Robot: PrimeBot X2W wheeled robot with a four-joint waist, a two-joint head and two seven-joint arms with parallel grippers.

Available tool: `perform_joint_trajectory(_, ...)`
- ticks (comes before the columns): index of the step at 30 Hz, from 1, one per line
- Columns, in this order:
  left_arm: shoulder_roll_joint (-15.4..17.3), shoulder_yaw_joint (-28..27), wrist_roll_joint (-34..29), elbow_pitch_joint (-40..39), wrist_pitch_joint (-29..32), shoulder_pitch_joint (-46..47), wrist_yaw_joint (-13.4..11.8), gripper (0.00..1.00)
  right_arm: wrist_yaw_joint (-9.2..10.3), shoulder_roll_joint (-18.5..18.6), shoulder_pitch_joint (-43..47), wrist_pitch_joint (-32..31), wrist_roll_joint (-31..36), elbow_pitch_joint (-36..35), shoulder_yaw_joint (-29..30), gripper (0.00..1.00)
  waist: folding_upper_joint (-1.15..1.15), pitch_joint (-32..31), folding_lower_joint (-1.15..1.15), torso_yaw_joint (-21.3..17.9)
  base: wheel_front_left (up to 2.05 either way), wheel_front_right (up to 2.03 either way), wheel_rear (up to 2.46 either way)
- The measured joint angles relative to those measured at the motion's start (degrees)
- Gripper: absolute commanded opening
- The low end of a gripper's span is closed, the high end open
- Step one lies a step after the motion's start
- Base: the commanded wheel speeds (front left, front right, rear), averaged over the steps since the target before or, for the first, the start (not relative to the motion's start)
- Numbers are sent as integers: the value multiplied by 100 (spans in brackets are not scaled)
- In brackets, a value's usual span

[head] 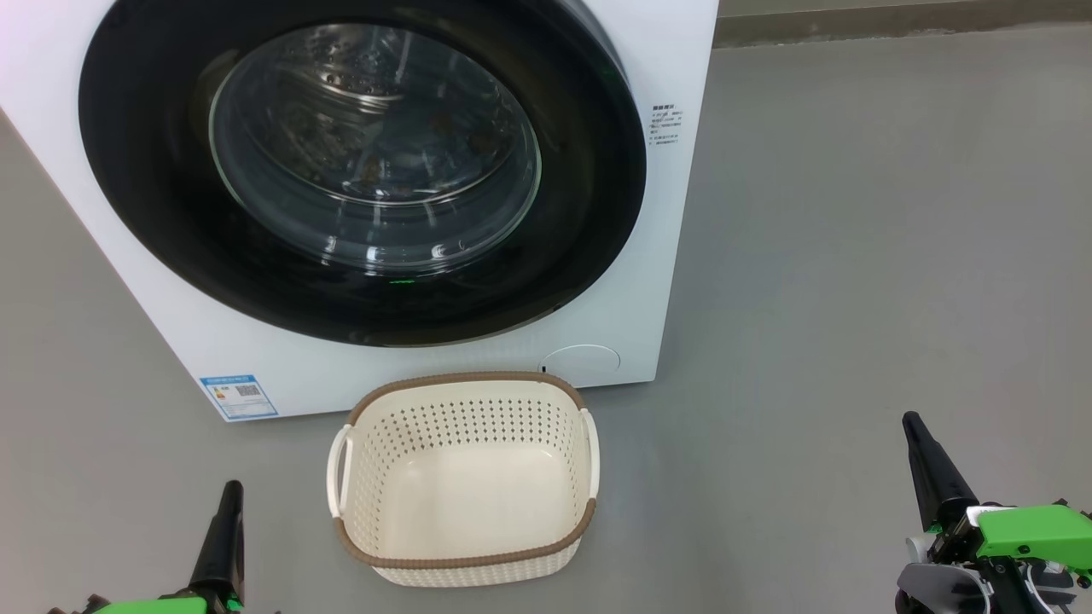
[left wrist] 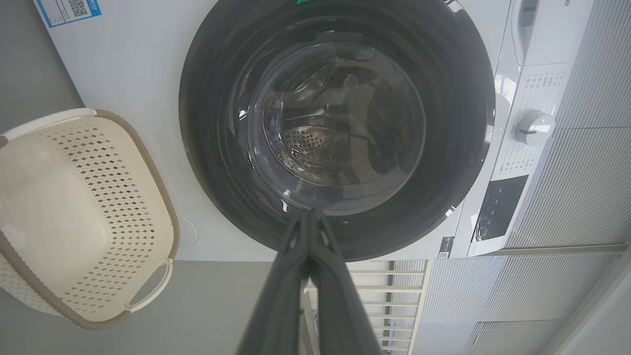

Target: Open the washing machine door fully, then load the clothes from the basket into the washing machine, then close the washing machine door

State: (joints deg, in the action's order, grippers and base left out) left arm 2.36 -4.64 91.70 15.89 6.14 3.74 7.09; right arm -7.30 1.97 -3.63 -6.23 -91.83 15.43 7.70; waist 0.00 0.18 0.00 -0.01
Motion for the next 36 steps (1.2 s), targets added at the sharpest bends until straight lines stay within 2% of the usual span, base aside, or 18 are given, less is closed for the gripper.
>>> perform_joint_trajectory(36, -1, -1, 0, 0, 0, 1, 0, 0, 0, 2, -3, 0, -1, 0, 0, 0, 0, 0, 0, 0, 0, 0, 0)
